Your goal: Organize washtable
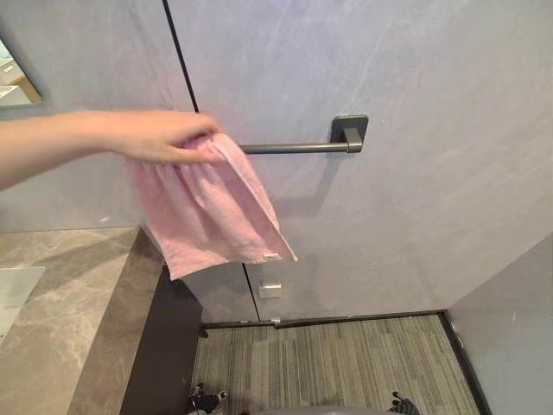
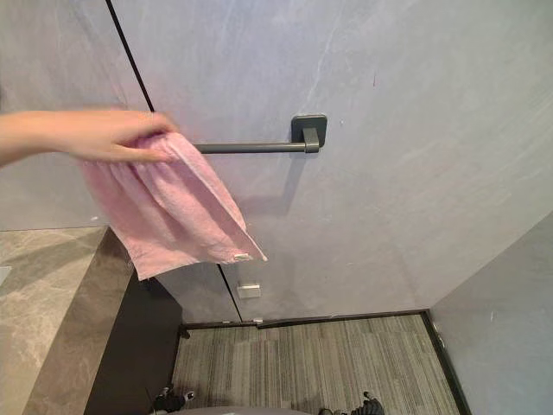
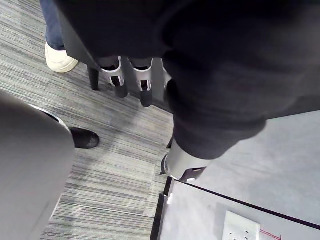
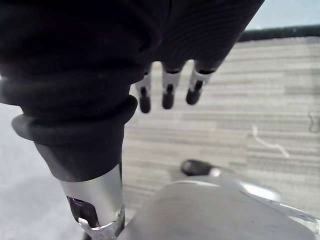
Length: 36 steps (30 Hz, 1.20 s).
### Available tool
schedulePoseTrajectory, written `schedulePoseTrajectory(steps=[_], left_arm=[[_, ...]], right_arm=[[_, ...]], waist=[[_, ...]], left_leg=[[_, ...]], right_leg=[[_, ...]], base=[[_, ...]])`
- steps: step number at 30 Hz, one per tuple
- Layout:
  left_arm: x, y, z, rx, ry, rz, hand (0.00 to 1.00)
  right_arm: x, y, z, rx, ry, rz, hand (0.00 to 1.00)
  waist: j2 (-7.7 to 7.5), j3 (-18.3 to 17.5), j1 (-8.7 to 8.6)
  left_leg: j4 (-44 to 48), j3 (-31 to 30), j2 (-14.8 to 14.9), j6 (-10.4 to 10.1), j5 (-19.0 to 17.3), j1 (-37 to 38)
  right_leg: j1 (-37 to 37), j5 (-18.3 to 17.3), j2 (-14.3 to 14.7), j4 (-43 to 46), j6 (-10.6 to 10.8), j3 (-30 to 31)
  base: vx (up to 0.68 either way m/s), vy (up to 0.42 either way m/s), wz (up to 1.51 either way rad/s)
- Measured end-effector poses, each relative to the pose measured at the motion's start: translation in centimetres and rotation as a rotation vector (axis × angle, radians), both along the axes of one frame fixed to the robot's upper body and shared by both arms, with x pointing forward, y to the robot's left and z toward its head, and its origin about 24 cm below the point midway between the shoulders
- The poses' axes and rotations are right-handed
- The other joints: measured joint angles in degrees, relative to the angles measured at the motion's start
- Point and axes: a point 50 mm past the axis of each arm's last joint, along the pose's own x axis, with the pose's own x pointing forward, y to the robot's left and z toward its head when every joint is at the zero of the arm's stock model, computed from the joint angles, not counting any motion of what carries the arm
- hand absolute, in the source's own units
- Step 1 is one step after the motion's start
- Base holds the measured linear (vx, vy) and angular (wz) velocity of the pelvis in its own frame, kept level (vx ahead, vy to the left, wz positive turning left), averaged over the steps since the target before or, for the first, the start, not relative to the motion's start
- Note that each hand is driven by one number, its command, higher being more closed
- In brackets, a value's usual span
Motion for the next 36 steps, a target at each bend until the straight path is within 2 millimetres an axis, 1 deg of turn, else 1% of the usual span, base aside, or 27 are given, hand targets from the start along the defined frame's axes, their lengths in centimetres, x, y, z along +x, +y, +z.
schedulePoseTrajectory(steps=[5,9,12,14,15,16,18,19,21,22,24,25,26,29,30,31,32,34,36], left_arm=[[0.0,0.0,0.0,0.0,-0.002,0.008,0.0],[0.0,0.2,0.1,0.019,-0.011,0.066,0.0],[0.9,0.9,1.1,0.083,-0.084,0.096,0.0],[2.4,1.9,2.7,0.15,-0.186,0.102,0.0],[3.6,2.7,4.1,0.199,-0.269,0.108,0.0],[4.2,3.0,4.8,0.224,-0.314,0.111,0.0],[6.4,4.3,8.6,0.345,-0.501,0.118,0.0],[6.9,4.6,9.6,0.375,-0.544,0.122,0.0],[7.8,5.2,13.3,0.517,-0.68,0.113,0.0],[8.1,5.3,14.3,0.556,-0.71,0.1,0.0],[9.1,5.1,18.5,0.754,-0.84,0.052,0.0],[9.3,5.0,19.6,0.8,-0.876,0.042,0.0],[9.5,4.5,21.8,0.87,-0.952,0.029,0.0],[9.7,2.8,25.8,0.97,-1.13,0.0,0.0],[9.7,2.6,26.3,0.98,-1.153,-0.002,0.0],[9.6,2.1,27.1,0.98,-1.203,0.0,0.0],[9.6,1.9,27.4,0.978,-1.219,0.0,0.0],[9.6,1.4,27.9,0.963,-1.256,-0.01,0.0],[9.7,1.3,28.0,0.958,-1.264,-0.015,0.0]], right_arm=[[0.0,0.0,0.0,0.0,-0.002,-0.004,0.0],[0.3,-0.1,0.2,0.0,-0.035,-0.046,0.0],[1.8,-0.2,1.1,-0.02,-0.146,-0.065,0.0],[4.0,0.4,2.3,-0.007,-0.267,-0.05,0.0],[5.5,0.9,3.4,0.005,-0.361,-0.037,0.0],[6.2,1.2,4.0,0.008,-0.409,-0.023,0.0],[9.0,2.2,7.1,0.027,-0.612,0.035,0.0],[9.6,2.5,7.9,0.034,-0.663,0.041,0.0],[11.4,4.3,11.3,0.092,-0.852,0.056,0.0],[11.7,4.8,12.1,0.108,-0.897,0.068,0.0],[12.3,6.7,15.4,0.185,-1.061,0.124,0.0],[12.4,7.3,16.1,0.217,-1.096,0.131,0.0],[12.6,8.2,17.4,0.264,-1.157,0.154,0.0],[12.7,10.2,20.0,0.382,-1.272,0.188,0.0],[12.7,10.4,20.5,0.404,-1.293,0.19,0.0],[12.7,11.1,21.5,0.446,-1.334,0.198,0.0],[12.8,11.3,21.8,0.461,-1.348,0.204,0.0],[13.3,12.3,23.2,0.539,-1.404,0.221,0.0],[13.7,12.9,23.8,0.584,-1.423,0.233,0.0]], waist=[[0.01,0.0,0.0],[0.04,0.0,0.04],[0.06,0.0,0.07],[0.06,0.0,0.07],[0.05,0.0,0.26],[0.04,0.0,0.26],[0.06,-0.1,0.42],[0.0,-0.1,0.47],[-0.13,-0.1,0.48],[-0.15,-0.1,0.48],[-0.42,0.0,0.52],[-0.53,0.0,0.58],[-0.79,0.1,0.54],[-1.31,0.3,0.69],[-1.31,0.3,0.69],[-1.27,0.3,0.71],[-1.27,0.3,0.71],[-1.25,0.3,0.7],[-1.23,0.3,0.7]], left_leg=[[0.0,0.0,0.0,0.0,0.0,0.0],[0.0,0.0,0.0,-0.1,-0.1,-0.1],[0.0,0.0,0.0,-0.2,-0.1,-0.7],[0.2,0.0,0.1,-0.2,-0.1,-1.3],[0.4,-0.1,0.1,-0.2,-0.2,-1.5],[0.4,-0.1,0.1,-0.2,-0.1,-1.6],[0.8,-0.1,0.1,-0.1,-0.2,-2.4],[1.1,-0.1,0.1,0.0,-0.4,-2.5],[2.5,0.0,0.2,0.3,-1.3,-2.5],[2.6,0.0,0.2,0.4,-1.4,-2.5],[3.8,0.0,0.2,0.4,-2.3,-2.4],[4.0,0.0,0.2,0.5,-2.4,-2.4],[4.4,-0.1,0.2,0.6,-2.7,-2.3],[4.5,-0.3,0.1,0.7,-2.8,-2.1],[4.5,-0.4,0.1,0.7,-2.8,-2.1],[4.5,-0.5,0.0,0.7,-2.8,-2.1],[4.5,-0.6,0.0,0.7,-2.8,-2.1],[4.5,-0.8,0.0,0.7,-2.7,-2.2],[4.5,-0.8,0.0,0.7,-2.7,-2.2]], right_leg=[[0.0,0.0,0.0,0.0,0.0,0.0],[-0.1,0.0,0.0,-0.1,0.0,0.0],[-0.8,0.0,0.0,0.0,0.0,0.1],[-1.1,0.0,0.0,0.0,0.0,0.1],[-1.3,0.0,0.0,0.0,0.0,0.0],[-1.4,0.0,0.0,0.0,0.0,0.0],[-2.1,0.1,0.0,0.1,0.0,0.1],[-2.1,0.1,0.0,0.1,0.0,0.1],[-1.7,0.1,0.0,0.0,0.0,0.4],[-1.6,0.1,0.0,0.0,0.0,0.5],[-0.7,0.1,-0.1,0.0,0.0,0.6],[-0.5,0.0,-0.1,0.0,0.0,0.5],[-0.1,0.0,-0.1,0.0,0.0,0.4],[0.1,0.0,-0.3,0.1,0.1,0.3],[0.1,0.0,-0.3,0.1,0.1,0.2],[0.2,0.0,-0.4,0.2,0.1,0.1],[0.2,0.0,-0.4,0.3,0.1,0.0],[0.1,-0.2,-0.4,0.7,0.3,-0.2],[0.0,-0.3,-0.5,0.9,0.3,-0.2]], base=[[0.0,0.0,0.0],[0.0,0.0,0.0],[0.0,0.0,0.0],[0.0,0.0,0.0],[0.0,0.0,0.0],[0.0,0.0,0.0],[0.0,0.0,0.0],[0.0,0.0,0.0],[0.02,-0.001,-0.09],[0.03,0.001,-0.08],[0.02,0.003,-0.02],[0.0,0.0,0.0],[0.0,0.0,0.0],[-0.02,0.006,0.02],[-0.05,0.009,0.05],[-0.04,0.006,0.04],[-0.04,0.005,0.05],[-0.03,0.001,0.04],[0.0,0.0,0.0]])
